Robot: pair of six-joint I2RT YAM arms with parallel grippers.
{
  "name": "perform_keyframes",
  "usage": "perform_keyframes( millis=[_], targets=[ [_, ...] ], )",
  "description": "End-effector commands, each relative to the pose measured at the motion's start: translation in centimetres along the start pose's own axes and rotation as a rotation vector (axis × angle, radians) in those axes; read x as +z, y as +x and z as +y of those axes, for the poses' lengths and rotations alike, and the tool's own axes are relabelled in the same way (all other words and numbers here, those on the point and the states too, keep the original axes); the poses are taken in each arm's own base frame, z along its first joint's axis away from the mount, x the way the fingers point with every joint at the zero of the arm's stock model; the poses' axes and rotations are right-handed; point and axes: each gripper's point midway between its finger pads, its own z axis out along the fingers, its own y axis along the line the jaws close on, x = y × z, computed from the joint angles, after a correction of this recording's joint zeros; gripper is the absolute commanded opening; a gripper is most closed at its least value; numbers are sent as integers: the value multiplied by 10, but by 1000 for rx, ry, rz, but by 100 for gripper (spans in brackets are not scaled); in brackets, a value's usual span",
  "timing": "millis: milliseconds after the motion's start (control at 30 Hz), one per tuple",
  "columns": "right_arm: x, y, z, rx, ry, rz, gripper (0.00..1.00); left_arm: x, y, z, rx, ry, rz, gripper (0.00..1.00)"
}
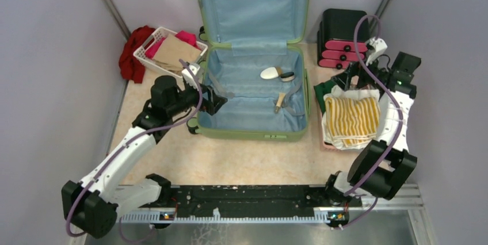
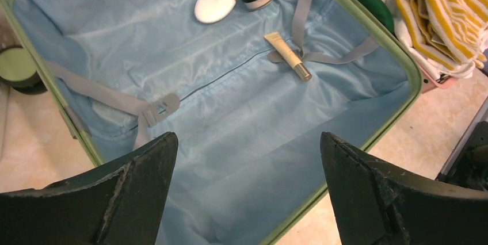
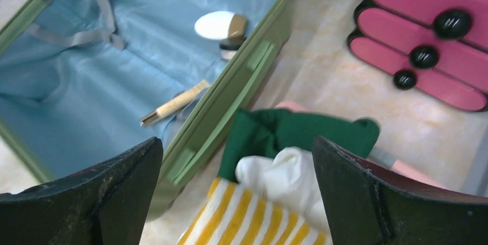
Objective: Open, take out, and arrange the luggage
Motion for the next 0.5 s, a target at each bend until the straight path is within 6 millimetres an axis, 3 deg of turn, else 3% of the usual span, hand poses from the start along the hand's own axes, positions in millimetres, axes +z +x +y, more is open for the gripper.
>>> perform_keyframes(
  millis=[0, 133, 267, 467],
  targets=[
    [21, -65, -39, -121, 167, -81, 99, 5, -12, 4, -71, 101, -22, 99],
    [49, -80, -81, -65, 328, -14, 93, 14, -6, 21, -133, 97, -7, 98],
    [72, -89, -118, 34, 467, -16, 75, 15, 11, 39, -141, 40, 23, 99],
    [98, -79, -157, 141, 602, 30, 59, 13, 27, 58, -122, -49, 46, 99]
  ],
)
